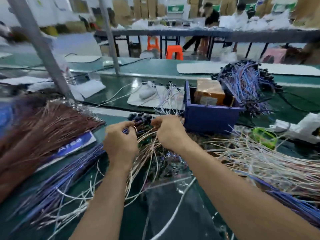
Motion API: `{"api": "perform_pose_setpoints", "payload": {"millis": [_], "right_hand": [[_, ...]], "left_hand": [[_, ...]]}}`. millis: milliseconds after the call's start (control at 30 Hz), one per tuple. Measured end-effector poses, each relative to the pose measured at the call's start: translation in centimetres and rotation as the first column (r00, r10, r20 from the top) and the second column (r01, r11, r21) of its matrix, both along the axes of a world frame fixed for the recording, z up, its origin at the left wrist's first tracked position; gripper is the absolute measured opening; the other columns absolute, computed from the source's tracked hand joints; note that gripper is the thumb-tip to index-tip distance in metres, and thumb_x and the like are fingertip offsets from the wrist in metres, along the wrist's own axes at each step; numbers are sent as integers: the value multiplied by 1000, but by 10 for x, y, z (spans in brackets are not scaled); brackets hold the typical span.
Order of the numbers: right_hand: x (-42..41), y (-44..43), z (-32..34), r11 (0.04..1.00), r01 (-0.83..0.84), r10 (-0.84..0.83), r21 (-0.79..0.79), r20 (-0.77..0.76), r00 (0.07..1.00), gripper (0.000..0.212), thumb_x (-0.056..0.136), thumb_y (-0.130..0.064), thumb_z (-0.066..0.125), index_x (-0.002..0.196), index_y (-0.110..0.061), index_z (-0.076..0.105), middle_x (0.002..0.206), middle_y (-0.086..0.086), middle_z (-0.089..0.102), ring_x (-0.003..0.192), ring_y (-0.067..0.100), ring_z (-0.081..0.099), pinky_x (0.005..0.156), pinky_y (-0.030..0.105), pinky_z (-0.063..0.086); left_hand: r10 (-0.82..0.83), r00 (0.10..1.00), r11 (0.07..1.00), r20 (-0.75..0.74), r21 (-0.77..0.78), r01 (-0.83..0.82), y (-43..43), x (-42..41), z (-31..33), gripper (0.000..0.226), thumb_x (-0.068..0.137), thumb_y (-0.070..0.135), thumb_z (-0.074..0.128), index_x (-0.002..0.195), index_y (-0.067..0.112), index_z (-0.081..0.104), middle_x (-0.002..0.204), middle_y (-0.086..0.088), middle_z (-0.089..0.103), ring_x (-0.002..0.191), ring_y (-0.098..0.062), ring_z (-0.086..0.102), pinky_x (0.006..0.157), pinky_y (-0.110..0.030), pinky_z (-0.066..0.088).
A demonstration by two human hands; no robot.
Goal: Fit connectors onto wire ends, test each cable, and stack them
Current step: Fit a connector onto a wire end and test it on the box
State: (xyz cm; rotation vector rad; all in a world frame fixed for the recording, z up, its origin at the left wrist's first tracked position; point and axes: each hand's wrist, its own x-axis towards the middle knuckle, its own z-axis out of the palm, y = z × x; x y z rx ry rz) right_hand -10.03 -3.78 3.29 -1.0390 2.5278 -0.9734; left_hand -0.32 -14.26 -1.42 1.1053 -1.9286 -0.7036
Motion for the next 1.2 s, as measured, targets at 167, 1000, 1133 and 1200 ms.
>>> {"api": "perform_pose_setpoints", "payload": {"millis": [167, 1000, 1133, 1200], "right_hand": [[-17, -32, -11, 998, 9, -2, 68, -95, 995, 46, 89, 6, 52, 119, -22, 73, 119, 5, 73, 108, 25, 68, 95, 37, 56], [-18, -62, -6, 901, -197, 311, 387, -256, 915, 9, 96, -25, 64, 104, -24, 66, 119, 2, 68, 113, 26, 62, 85, 31, 42], [-14, -54, -13, 967, -129, 177, 218, -217, 960, 35, 86, 3, 54, 101, -24, 72, 103, 3, 73, 103, 29, 65, 85, 32, 48], [-13, -52, -15, 969, -121, 175, 216, -250, 952, 36, 86, 0, 56, 105, -27, 72, 106, 3, 72, 105, 29, 63, 87, 33, 45]], "left_hand": [[-73, 990, 997, 120, 13, 71, -6, -5, -11, 36, 87, 14, 69, 122, 22, 75, 118, -11, 73, 116, -28, 60, 100, -37, 46], [-123, 981, 982, 151, 159, 99, -16, -3, -17, 53, 81, 6, 65, 129, 29, 70, 109, -9, 75, 99, -31, 66, 89, -36, 52], [-98, 989, 987, 108, 140, 83, -15, -3, -16, 37, 87, 13, 68, 119, 29, 76, 106, -8, 77, 98, -31, 68, 87, -36, 54], [-91, 992, 988, 91, 132, 78, -14, -4, -16, 28, 88, 15, 69, 110, 29, 79, 102, -5, 79, 96, -29, 70, 84, -34, 55]]}}
